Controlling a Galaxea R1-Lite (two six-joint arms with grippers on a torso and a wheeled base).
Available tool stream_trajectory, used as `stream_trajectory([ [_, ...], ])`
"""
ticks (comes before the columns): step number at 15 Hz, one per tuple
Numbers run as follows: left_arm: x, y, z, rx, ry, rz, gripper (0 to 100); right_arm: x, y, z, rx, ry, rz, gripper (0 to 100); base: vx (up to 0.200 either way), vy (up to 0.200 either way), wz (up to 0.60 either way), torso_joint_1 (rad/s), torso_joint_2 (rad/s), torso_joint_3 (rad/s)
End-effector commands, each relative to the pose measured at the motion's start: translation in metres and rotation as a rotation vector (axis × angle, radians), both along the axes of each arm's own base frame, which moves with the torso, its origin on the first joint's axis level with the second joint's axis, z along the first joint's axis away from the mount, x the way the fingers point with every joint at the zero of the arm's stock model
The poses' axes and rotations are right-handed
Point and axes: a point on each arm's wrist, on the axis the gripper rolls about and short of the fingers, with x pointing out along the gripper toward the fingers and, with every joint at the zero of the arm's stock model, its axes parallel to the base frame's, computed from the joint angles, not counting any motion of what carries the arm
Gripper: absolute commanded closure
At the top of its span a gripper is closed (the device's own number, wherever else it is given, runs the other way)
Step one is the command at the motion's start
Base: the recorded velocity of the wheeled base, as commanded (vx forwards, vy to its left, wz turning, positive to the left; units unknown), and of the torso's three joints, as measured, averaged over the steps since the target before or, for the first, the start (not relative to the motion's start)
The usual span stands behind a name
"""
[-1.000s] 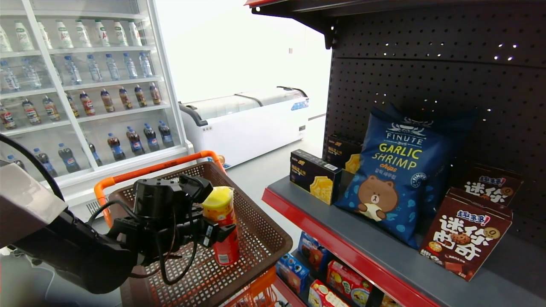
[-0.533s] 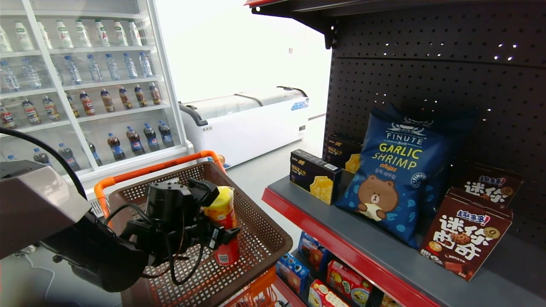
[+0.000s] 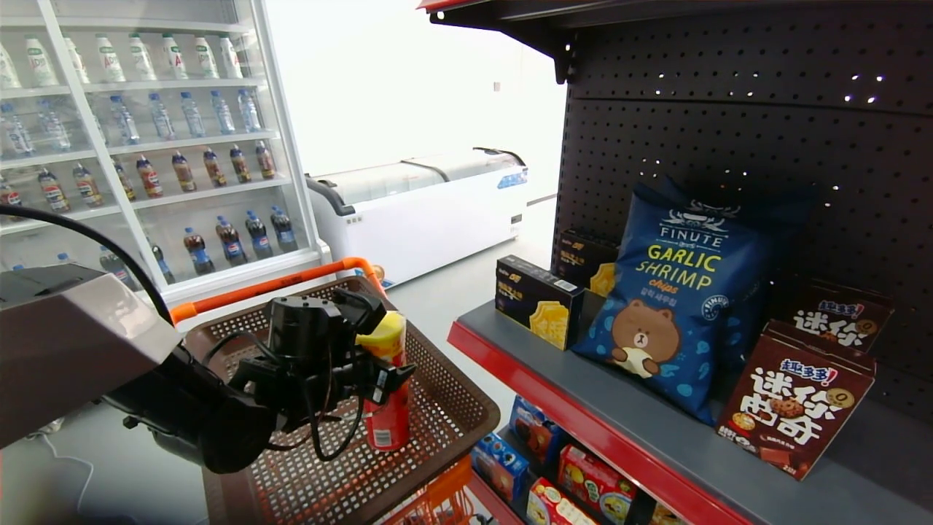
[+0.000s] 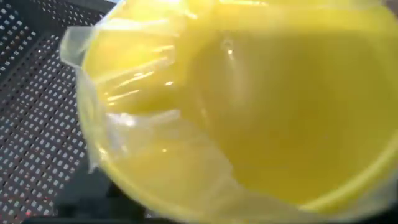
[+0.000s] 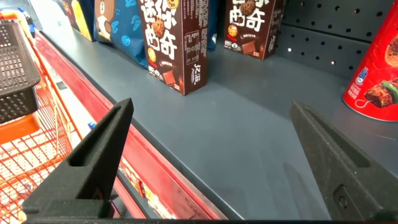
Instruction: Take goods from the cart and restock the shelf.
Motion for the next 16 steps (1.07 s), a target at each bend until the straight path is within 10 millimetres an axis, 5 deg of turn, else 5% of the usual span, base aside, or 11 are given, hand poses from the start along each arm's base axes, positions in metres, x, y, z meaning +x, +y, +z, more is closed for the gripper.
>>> stream_trajectory([
  [1, 0.001, -0.003, 0.005, 0.000, -0.012, -0.002, 100, 0.000, 0.000, 0.000, 0.000, 0.000, 0.000, 0, 0.000, 0.000, 0.00, 0.000, 0.00, 0.000],
  [4, -0.009, -0.006, 0.027, 0.007, -0.015, -0.014, 100, 0.000, 0.000, 0.000, 0.000, 0.000, 0.000, 0, 0.000, 0.000, 0.00, 0.000, 0.00, 0.000],
  [16, 0.000, -0.020, 0.103, -0.081, -0.155, -0.086, 100, 0.000, 0.000, 0.000, 0.000, 0.000, 0.000, 0, 0.000, 0.000, 0.00, 0.000, 0.00, 0.000],
])
